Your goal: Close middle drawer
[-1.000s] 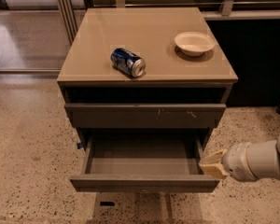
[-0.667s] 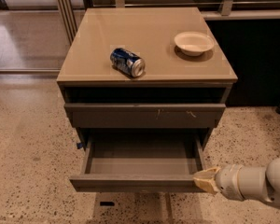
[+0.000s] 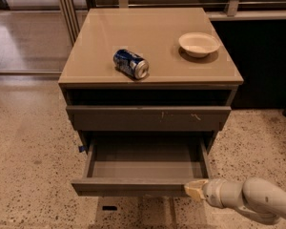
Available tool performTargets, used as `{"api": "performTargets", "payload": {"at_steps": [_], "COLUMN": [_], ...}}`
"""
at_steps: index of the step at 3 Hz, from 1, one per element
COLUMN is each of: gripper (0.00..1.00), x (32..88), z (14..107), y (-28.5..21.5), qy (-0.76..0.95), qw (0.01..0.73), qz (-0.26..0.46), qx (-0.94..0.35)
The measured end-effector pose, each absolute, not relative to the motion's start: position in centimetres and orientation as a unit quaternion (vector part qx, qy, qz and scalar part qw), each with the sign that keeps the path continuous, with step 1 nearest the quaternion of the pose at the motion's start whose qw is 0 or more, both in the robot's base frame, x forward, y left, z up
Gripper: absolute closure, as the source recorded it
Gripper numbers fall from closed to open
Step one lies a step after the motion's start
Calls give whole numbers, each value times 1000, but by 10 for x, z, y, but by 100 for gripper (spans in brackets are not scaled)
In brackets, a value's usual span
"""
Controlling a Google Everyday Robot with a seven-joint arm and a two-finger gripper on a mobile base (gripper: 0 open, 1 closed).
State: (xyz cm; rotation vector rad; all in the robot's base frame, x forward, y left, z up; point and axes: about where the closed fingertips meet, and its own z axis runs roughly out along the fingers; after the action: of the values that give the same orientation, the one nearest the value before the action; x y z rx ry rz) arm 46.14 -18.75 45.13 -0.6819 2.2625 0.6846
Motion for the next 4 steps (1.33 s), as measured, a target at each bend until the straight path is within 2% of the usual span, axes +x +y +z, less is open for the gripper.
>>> {"api": "performTargets", "payload": {"at_steps": [2,4], "gripper": [100,100], "x": [470,509], "z": [398,366], "y": [-181,-176], "qy": [875,880], "qw": [315,316], "qz": [280,267], "qx": [-237,-233]}}
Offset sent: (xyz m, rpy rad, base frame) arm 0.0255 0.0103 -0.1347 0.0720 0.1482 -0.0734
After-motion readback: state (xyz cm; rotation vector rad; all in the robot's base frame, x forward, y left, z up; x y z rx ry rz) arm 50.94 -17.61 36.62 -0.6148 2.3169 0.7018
